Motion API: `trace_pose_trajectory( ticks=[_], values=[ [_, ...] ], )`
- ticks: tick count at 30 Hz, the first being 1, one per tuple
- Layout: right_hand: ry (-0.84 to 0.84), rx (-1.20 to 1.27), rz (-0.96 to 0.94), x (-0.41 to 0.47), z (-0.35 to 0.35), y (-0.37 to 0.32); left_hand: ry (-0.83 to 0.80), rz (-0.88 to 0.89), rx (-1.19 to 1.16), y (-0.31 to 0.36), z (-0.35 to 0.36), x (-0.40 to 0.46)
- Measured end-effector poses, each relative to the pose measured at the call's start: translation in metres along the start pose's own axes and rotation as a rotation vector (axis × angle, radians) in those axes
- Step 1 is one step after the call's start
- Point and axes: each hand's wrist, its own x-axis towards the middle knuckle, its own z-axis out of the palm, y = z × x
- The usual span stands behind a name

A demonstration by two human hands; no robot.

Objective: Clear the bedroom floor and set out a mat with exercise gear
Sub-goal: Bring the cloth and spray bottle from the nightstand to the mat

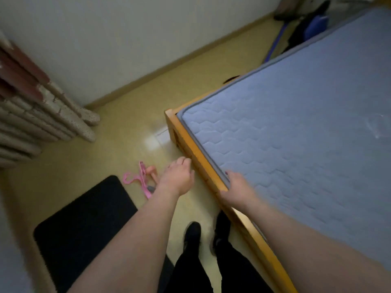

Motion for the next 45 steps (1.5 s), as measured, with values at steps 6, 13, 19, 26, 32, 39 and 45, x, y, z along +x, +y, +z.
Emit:
trace_pose_trajectory(
  ticks=[6,13,19,26,32,39,45],
  values=[
    [0.223,0.184,0.171,-0.097,-0.043,0.095,-0.007,0.377,0.213,0.146,-0.021,-0.020],
    [0.383,0.452,0.372,-0.209,-0.054,0.240,-0.128,0.671,0.504,0.326,0.031,-0.080],
    [0.515,0.694,0.619,-0.342,-0.015,0.411,-0.174,0.889,0.666,0.495,0.133,-0.176],
    [0.754,0.951,0.949,-0.561,0.071,0.605,-0.213,1.364,0.823,0.711,0.291,-0.365],
    [0.853,1.057,1.137,-0.691,0.130,0.703,-0.300,1.672,0.930,0.827,0.412,-0.507],
    [0.791,1.133,1.158,-0.796,0.177,0.859,-0.329,1.723,1.087,0.949,0.547,-0.604],
    [0.793,1.079,1.209,-0.898,0.186,0.998,-0.317,1.748,1.017,1.091,0.650,-0.712]
  ],
)
